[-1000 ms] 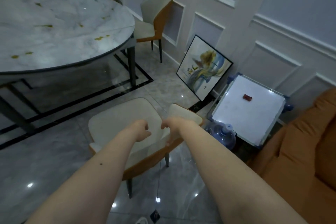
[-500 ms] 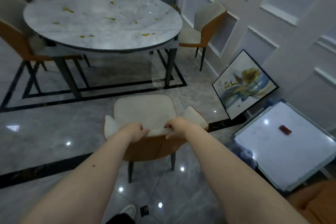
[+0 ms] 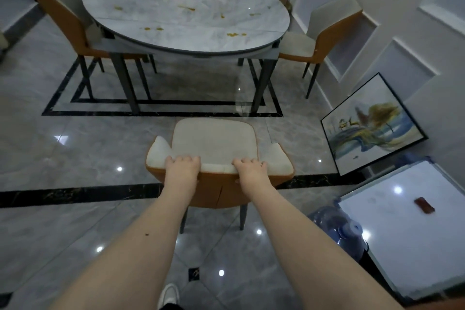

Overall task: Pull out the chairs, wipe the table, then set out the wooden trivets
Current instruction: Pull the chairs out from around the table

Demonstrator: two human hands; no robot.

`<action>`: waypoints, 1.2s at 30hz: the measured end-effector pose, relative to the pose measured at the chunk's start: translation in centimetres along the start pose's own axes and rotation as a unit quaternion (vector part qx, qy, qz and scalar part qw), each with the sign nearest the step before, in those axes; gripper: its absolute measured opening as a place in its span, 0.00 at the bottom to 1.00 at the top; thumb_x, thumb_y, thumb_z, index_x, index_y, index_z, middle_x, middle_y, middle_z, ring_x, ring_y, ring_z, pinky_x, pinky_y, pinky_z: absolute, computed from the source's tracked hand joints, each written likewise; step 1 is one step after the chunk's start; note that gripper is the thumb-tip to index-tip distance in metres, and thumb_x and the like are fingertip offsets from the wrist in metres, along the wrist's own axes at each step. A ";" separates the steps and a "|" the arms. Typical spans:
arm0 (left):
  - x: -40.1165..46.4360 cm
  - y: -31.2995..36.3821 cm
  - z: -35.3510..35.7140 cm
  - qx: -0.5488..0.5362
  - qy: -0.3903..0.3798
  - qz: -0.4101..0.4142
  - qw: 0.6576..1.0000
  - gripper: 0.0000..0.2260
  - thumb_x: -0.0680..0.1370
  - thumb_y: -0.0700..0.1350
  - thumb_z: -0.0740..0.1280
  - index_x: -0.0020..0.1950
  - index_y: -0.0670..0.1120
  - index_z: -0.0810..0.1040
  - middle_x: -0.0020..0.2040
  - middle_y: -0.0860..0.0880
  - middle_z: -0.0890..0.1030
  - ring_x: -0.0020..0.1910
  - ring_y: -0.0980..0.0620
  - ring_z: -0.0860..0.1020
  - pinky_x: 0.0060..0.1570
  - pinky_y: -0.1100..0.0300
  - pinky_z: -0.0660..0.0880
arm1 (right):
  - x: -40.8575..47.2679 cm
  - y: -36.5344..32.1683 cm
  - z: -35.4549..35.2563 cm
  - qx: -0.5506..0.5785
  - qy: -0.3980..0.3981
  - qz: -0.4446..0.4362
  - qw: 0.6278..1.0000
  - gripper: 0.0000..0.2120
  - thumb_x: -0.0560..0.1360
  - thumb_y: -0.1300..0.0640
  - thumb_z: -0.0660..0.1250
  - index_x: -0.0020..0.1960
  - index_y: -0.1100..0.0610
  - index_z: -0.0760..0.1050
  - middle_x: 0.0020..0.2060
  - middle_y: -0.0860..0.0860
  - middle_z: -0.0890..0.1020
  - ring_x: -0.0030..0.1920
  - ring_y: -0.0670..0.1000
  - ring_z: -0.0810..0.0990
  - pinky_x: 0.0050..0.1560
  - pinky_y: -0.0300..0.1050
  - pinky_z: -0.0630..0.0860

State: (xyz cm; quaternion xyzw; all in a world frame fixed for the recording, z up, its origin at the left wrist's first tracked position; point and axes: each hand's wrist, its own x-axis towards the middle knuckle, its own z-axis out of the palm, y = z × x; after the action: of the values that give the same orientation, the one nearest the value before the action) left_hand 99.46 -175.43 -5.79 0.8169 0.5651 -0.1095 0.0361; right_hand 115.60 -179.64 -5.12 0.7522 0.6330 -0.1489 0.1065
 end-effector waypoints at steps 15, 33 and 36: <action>6.4 -1.1 -0.6 0.040 0.033 -0.035 0.998 0.13 0.75 0.43 0.67 0.57 0.48 0.67 0.54 0.49 0.79 0.55 0.47 0.76 0.58 0.51 0.66 | 6.5 0.1 -1.9 -0.019 0.031 -0.045 0.998 0.19 0.75 0.65 0.64 0.62 0.51 0.65 0.58 0.52 0.75 0.60 0.58 0.71 0.60 0.60 0.64; 25.4 -6.1 -4.3 0.020 0.060 -0.038 0.997 0.13 0.74 0.41 0.66 0.57 0.49 0.69 0.52 0.49 0.80 0.53 0.47 0.77 0.62 0.50 0.64 | 25.3 -1.2 -9.3 -0.031 0.039 -0.044 0.998 0.17 0.75 0.64 0.63 0.61 0.52 0.67 0.58 0.53 0.75 0.59 0.58 0.72 0.63 0.62 0.65; 27.9 -6.8 -5.0 0.019 0.059 -0.035 0.997 0.12 0.75 0.42 0.65 0.57 0.49 0.68 0.52 0.49 0.80 0.54 0.46 0.77 0.62 0.50 0.64 | 27.6 -1.5 -10.5 -0.040 0.028 -0.049 0.998 0.18 0.76 0.63 0.62 0.63 0.52 0.66 0.59 0.53 0.74 0.61 0.59 0.71 0.62 0.62 0.66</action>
State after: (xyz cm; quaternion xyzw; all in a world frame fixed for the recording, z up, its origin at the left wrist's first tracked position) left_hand 103.17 -146.56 -6.62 0.8020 0.5927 -0.0731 -0.0166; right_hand 119.37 -150.29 -5.22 0.7196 0.6769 -0.1077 0.1116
